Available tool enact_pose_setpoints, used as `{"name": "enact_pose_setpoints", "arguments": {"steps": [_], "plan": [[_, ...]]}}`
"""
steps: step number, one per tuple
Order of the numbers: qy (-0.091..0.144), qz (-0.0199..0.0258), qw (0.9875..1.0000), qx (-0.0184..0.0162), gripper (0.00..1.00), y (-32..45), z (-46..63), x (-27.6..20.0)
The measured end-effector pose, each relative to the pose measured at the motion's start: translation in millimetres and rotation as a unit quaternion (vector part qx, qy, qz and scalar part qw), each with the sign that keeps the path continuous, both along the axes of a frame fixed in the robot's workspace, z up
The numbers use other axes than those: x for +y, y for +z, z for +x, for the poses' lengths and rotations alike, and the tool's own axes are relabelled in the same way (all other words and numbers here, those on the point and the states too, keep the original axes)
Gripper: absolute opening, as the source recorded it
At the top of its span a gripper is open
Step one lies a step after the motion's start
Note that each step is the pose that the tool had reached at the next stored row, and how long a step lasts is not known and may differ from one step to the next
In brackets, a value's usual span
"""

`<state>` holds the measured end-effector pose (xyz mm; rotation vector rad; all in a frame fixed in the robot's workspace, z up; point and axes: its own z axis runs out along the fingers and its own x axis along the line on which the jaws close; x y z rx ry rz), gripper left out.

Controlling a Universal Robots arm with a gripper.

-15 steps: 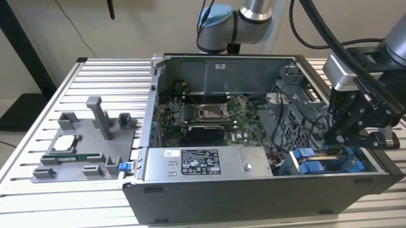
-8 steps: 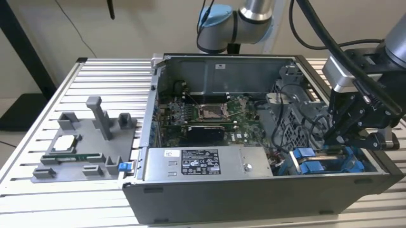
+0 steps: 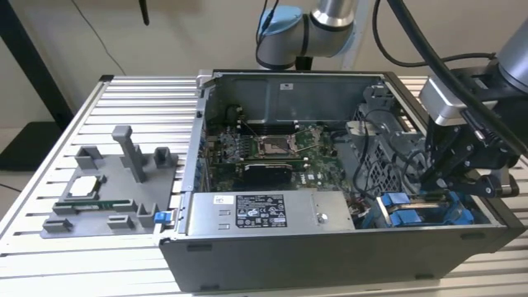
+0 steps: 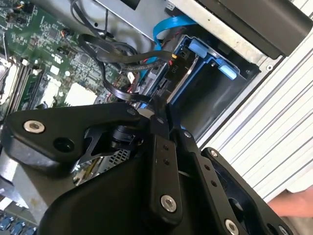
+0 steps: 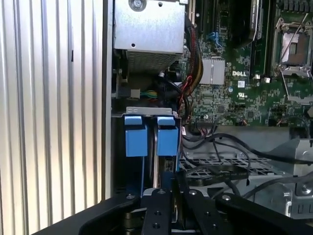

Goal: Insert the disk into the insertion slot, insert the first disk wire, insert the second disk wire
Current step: 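Insert the second disk wire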

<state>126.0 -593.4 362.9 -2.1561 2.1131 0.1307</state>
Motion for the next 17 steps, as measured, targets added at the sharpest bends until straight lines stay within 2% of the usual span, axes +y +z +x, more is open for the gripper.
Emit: {"name": "enact_pose_setpoints", "arguments": {"steps": [4, 11, 17], "plan": [[0.015, 0.0000, 0.9999, -0.0034, 0.00, -2.5, 0.7, 0.0], [0.022, 0.0058, 0.9997, -0.0043, 0.00, -3.8, 4.5, 0.0], [0.022, 0.0058, 0.9997, -0.0060, 0.00, -9.3, 4.6, 0.0]]}}
